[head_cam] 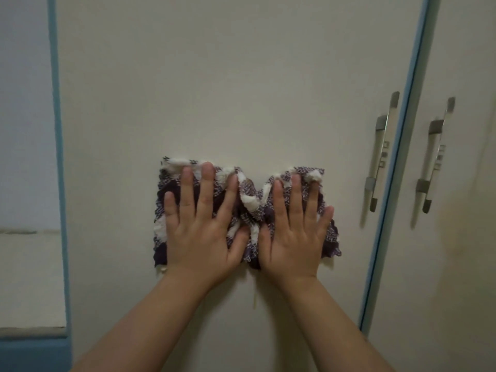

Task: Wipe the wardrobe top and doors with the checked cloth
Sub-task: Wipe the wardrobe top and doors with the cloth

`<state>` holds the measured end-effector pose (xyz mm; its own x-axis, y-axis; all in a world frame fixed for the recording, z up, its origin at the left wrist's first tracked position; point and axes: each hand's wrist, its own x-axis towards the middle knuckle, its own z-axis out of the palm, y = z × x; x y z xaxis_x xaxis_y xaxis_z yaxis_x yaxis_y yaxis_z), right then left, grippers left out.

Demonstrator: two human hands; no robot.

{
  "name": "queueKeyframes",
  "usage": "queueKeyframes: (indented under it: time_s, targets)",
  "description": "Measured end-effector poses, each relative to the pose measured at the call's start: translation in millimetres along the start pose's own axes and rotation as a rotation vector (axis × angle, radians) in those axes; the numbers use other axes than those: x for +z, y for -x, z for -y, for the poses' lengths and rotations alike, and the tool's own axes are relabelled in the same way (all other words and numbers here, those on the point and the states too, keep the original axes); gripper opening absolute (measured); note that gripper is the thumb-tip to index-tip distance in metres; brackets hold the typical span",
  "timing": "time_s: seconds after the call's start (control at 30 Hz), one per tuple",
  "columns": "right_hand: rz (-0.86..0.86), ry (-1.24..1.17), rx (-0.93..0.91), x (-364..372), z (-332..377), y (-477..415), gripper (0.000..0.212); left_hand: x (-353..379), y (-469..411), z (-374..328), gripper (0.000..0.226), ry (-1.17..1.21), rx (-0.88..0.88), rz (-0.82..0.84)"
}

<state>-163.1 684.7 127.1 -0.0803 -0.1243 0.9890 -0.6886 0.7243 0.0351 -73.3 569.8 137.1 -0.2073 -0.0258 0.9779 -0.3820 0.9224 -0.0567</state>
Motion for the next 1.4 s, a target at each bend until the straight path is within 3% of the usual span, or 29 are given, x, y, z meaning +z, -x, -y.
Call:
queueKeyframes:
  time_s: [0.23, 0.37, 0.57, 0.63, 0.73, 0.87, 1.0, 1.13, 1.3, 1.4]
  targets:
    - [-0.004, -0.030, 0.083, -11, -73, 28, 0.074, 12, -2, -74, 0.071, 0.064, 0.213, -0.011]
    - [-0.007, -0.073, 0.133, -16, -92, 35, 0.072, 20, -2, -96, 0.070, 0.077, 0.238, -0.019]
    - [0.065, -0.417, 0.343, -32, -61, 26, 0.070, 24, 0, -92, 0.065, 0.107, 0.235, -0.066]
    - [0.038, -0.360, 0.384, -30, -47, 23, 0.068, 22, 0, -88, 0.062, 0.130, 0.246, -0.076]
    - [-0.021, -0.282, 0.426, -22, -26, 14, 0.081, 13, -4, -67, 0.070, 0.258, 0.346, -0.029]
    - [-0.047, -0.240, 0.362, -11, 10, 7, 0.090, -14, 0, -7, 0.074, 0.406, 0.420, 0.078]
    - [-0.023, -0.161, 0.311, -7, 42, -3, 0.097, -35, 23, 50, 0.063, 0.196, 0.368, -0.116]
    - [0.036, -0.162, 0.160, 3, 93, 13, 0.093, -48, 67, 85, 0.059, 0.128, 0.141, -0.213]
    - [0.092, -0.160, -0.017, 16, 144, 41, 0.087, -47, 121, 103, 0.064, 0.141, -0.081, -0.132]
    - [0.082, -0.169, -0.108, 21, 166, 66, 0.084, -43, 153, 112, 0.066, 0.110, -0.091, -0.066]
